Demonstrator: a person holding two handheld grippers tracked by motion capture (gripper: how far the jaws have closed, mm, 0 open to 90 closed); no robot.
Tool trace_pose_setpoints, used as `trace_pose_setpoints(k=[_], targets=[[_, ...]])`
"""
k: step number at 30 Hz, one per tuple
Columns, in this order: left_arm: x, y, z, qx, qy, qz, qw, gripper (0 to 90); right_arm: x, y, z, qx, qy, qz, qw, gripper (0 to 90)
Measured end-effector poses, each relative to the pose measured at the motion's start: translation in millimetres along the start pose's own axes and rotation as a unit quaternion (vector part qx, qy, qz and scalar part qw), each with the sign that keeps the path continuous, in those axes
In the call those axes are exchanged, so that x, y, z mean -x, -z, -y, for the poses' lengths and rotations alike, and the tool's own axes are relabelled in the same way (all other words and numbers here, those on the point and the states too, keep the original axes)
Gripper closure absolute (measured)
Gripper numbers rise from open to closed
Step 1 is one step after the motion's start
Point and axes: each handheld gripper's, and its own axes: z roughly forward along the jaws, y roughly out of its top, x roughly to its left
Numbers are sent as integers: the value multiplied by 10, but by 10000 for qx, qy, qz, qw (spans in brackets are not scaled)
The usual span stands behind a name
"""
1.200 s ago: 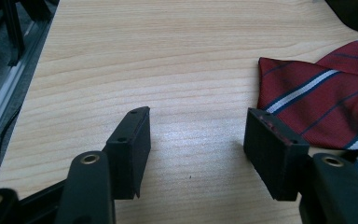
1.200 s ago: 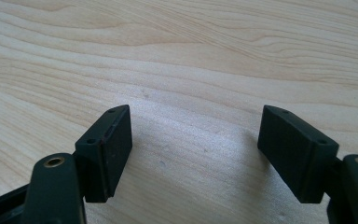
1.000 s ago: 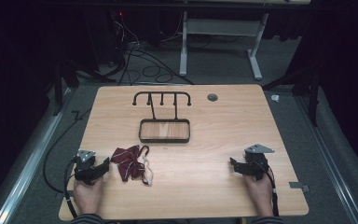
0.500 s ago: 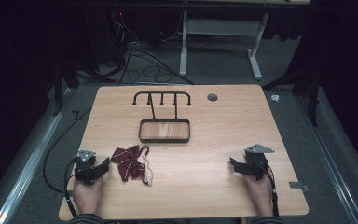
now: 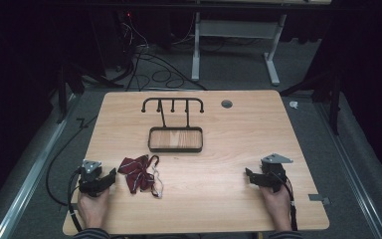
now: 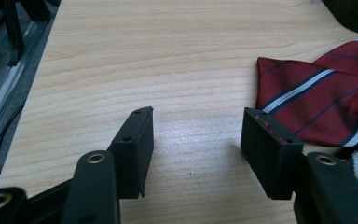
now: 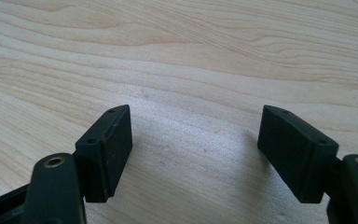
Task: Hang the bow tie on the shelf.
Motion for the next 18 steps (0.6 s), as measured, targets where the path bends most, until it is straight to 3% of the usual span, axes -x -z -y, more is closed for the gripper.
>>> trace_pose_setpoints(k=[4, 18], targets=[[-1, 72, 8, 143, 48, 64, 9999, 476, 0, 0, 0, 0, -3, 1, 10000, 274], [92, 209, -49, 295, 15, 383, 9988, 484, 0, 0, 0, 0, -3, 2, 10000, 274]])
